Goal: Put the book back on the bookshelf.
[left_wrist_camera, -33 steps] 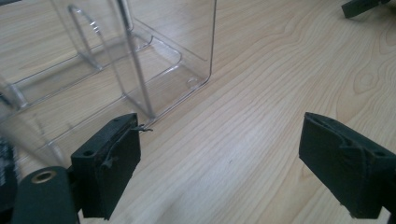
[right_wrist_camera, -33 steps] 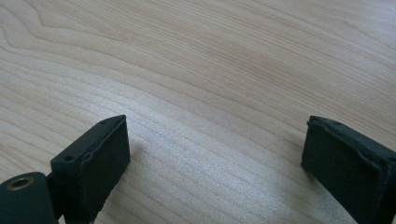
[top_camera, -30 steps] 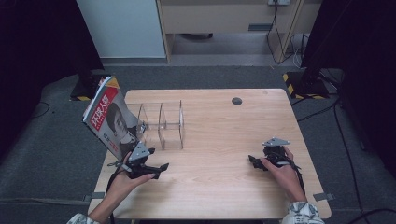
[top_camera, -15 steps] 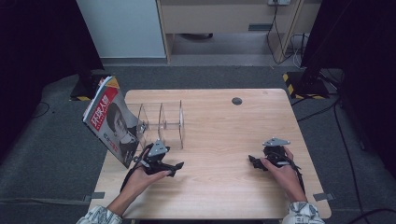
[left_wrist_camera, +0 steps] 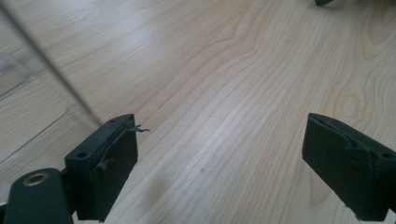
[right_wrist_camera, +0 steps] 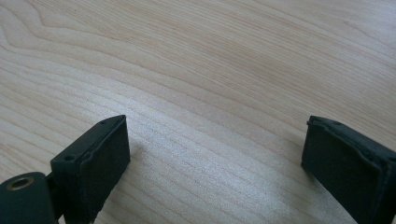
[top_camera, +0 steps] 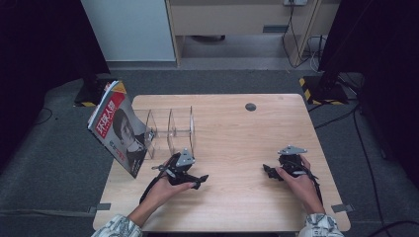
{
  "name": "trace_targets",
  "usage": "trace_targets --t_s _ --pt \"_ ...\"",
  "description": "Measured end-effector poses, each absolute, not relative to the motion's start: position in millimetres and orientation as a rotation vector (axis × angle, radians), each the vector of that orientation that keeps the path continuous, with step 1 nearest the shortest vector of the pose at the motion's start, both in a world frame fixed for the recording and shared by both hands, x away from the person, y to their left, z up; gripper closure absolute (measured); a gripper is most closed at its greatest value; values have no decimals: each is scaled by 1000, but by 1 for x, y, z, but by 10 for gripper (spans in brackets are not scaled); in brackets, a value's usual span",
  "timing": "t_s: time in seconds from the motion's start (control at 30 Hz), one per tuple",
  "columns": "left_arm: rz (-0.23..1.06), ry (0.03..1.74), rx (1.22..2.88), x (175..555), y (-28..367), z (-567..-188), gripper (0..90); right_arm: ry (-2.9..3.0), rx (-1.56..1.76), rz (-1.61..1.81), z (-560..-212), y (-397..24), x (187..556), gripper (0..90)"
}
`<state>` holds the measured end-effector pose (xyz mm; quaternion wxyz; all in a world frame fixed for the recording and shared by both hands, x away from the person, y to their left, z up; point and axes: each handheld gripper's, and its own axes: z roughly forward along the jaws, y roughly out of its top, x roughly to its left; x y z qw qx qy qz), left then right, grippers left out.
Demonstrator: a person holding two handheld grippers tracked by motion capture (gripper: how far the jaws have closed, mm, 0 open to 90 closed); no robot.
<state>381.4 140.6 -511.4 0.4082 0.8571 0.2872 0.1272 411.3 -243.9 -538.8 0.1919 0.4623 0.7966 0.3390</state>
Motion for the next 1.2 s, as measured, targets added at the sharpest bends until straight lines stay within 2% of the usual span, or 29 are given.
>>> trace_targets --t_s 0.47,0.73,1.2 --pt "306 728 2201 394 85 -519 96 2241 1297 953 -539 -244 411 78" --pt "291 784 2235 404 77 -532 93 2242 1296 953 -539 -244 411 78" --pt "342 815 2234 407 79 -537 59 2240 1302 951 -539 -244 410 77"
